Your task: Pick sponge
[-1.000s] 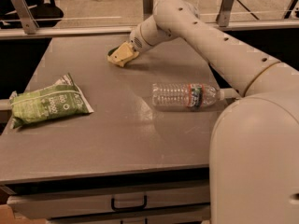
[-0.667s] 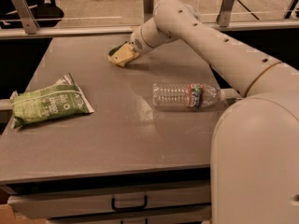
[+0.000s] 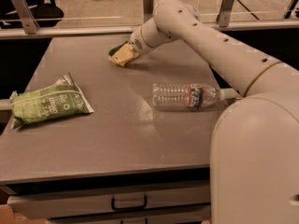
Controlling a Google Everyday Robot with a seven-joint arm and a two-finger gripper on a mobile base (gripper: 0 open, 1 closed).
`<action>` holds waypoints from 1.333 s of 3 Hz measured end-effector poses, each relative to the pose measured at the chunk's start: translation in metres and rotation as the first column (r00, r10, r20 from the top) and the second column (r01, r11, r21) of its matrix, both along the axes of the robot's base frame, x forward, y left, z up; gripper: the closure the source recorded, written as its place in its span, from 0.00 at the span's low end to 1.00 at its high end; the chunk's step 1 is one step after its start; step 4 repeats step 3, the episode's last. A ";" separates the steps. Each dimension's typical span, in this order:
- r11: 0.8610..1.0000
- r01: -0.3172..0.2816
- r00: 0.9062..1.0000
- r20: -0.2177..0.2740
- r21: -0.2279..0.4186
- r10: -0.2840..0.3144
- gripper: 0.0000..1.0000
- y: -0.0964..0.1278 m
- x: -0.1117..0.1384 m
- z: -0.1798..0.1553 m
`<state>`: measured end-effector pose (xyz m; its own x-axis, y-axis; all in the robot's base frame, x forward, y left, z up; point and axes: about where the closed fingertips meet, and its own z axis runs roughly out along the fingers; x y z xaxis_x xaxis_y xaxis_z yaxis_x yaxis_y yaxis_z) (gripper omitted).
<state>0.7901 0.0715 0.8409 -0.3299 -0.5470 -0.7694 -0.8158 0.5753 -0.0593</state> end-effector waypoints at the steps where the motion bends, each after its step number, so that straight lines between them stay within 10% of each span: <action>1: 0.998 -0.069 0.996 0.060 0.014 0.068 1.00 0.003 -0.008 0.034; 3: 0.943 -0.301 0.924 0.286 0.140 0.252 1.00 -0.015 -0.050 0.168; 4: 0.943 -0.301 0.924 0.286 0.140 0.252 1.00 -0.015 -0.050 0.168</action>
Offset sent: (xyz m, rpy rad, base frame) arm -0.0729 -0.0306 0.2366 0.1565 -0.4297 0.3609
